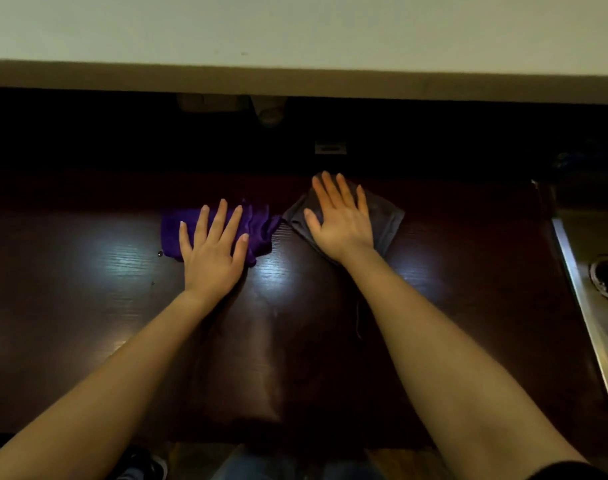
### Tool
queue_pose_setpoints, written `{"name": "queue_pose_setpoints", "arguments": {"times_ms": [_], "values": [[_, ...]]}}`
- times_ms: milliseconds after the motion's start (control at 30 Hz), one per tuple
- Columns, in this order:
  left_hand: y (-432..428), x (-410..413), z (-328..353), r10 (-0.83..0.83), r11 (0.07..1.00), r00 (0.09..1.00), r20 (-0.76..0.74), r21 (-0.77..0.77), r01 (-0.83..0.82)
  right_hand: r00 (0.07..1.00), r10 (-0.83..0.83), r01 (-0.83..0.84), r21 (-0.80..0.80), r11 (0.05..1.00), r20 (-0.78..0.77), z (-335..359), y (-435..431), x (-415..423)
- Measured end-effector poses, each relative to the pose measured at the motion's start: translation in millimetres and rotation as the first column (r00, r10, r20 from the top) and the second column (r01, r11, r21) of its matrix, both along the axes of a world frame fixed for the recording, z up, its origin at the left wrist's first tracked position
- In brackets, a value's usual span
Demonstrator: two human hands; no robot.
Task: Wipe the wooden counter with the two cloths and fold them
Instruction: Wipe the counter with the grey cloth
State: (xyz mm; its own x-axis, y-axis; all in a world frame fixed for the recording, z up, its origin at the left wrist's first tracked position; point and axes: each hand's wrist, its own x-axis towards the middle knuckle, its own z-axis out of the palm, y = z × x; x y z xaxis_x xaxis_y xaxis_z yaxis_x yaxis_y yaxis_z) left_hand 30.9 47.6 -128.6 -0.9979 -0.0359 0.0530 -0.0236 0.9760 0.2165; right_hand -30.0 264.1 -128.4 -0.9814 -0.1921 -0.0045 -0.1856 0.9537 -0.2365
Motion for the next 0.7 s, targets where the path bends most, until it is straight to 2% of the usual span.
{"name": "queue_pose_setpoints", "arguments": {"times_ms": [167, 333, 500, 700], "values": [[19, 0, 11, 0.052, 0.996, 0.999, -0.007, 0.077, -0.051, 0.995, -0.099, 0.1, 0.017, 0.995, -0.026, 2, 47, 9], [79, 4, 20, -0.118, 0.991, 0.992, -0.053, 0.054, 0.12, 0.991, -0.136, 0.137, 0.029, 0.99, -0.016, 0, 85, 12], [143, 6, 15, -0.31, 0.949, 0.951, -0.011, 0.056, 0.31, 0.973, -0.23, 0.23, 0.031, 0.973, 0.006, 1, 139, 7], [182, 6, 0, -0.336, 0.942, 0.938, 0.083, 0.045, 0.334, 0.945, -0.327, 0.326, 0.054, 0.944, 0.003, 0, 201, 16]]}}
